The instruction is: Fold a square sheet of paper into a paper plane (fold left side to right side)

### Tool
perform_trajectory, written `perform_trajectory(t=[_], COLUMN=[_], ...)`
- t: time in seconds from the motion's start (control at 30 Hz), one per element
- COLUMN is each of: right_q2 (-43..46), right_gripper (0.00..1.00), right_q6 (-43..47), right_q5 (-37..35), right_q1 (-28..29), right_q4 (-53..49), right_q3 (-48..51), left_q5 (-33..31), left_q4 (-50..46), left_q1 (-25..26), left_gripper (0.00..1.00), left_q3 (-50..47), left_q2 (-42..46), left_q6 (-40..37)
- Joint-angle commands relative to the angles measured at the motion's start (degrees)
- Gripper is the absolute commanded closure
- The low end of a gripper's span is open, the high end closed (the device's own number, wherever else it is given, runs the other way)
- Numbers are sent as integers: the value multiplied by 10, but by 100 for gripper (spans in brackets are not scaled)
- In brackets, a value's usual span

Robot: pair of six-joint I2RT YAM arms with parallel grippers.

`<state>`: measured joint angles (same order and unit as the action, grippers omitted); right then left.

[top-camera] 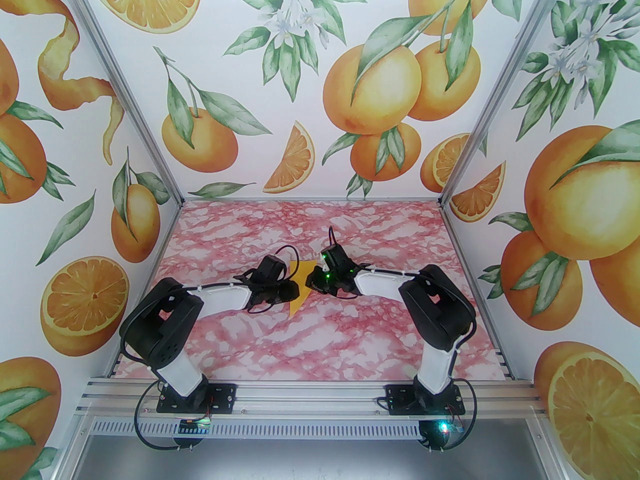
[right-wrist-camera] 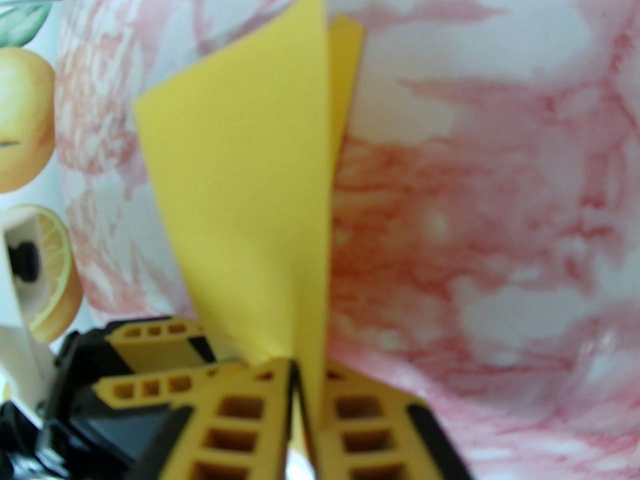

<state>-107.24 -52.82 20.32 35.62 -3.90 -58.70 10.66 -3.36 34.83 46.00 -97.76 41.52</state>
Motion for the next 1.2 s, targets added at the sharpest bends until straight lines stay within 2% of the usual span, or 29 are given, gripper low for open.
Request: perform_trajectory(t=[0.0, 0.17, 0.33, 0.47, 0.53, 0.77, 0.93, 1.03, 1.17], right_q2=[26, 37, 51, 53, 52, 44, 48, 41, 25], right_gripper=[81, 68, 68, 75, 76, 84, 86, 94, 94], right_q6=[9, 22, 35, 45, 49, 86, 90, 90, 90], right_q5=[-16, -29, -38, -39, -42, -76, -70, -57, -49], right_q1=[3, 0, -6, -7, -7, 3, 8, 10, 16], right_q4=[-17, -37, -50, -59, -70, -152, -155, -147, -148], right_q3=[1, -1, 1, -8, -16, -68, -80, -84, -99], left_q5=[7, -7, -10, -11, -15, -24, -21, -19, -15], left_q4=[-2, -16, -25, -31, -39, -64, -66, -65, -62], left_q1=[13, 17, 20, 22, 23, 27, 28, 28, 28], left_gripper=[69, 72, 73, 72, 72, 73, 73, 73, 73], left_q3=[16, 19, 26, 30, 34, 51, 55, 55, 54], left_q2=[-23, -32, -38, -42, -45, -60, -67, -66, -66], left_q6=[-13, -13, -16, -18, -20, -25, -26, -28, -29])
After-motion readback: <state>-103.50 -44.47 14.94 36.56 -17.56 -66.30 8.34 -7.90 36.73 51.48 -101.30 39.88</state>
